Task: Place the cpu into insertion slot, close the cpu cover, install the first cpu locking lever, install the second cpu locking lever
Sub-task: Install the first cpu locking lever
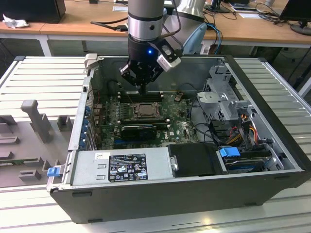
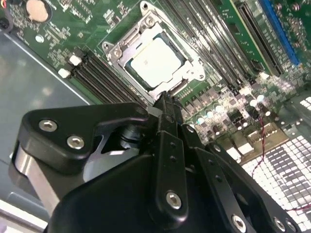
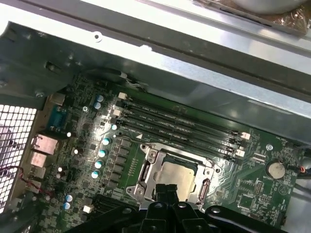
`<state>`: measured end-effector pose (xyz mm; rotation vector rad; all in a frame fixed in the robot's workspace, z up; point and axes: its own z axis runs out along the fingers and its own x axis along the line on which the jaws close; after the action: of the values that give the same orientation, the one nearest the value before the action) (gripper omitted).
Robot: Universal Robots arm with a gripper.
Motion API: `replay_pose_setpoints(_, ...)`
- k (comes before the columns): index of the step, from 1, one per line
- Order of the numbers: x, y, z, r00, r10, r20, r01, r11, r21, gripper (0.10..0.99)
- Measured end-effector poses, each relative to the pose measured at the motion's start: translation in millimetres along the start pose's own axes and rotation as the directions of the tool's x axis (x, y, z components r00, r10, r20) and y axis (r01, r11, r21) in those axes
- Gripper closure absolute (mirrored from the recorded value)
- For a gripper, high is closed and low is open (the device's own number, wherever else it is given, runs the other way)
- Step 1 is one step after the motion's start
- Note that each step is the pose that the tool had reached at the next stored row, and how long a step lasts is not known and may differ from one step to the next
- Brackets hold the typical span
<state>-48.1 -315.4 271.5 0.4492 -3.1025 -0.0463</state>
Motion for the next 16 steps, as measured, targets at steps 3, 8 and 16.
replay_pose_setpoints(3, 0.0, 0.0, 0.7, 0.9989, 0.047, 0.0017, -0.047, 0.9989, 0.0, 0.98)
replay_pose_setpoints(8, 0.0, 0.0, 1.9, 0.9895, 0.144, 0.0045, -0.144, 0.9895, -0.001, 0.98)
replay_pose_setpoints(16, 12.6, 3.9, 2.6, 0.9793, 0.202, 0.0076, -0.202, 0.9793, -0.001, 0.98)
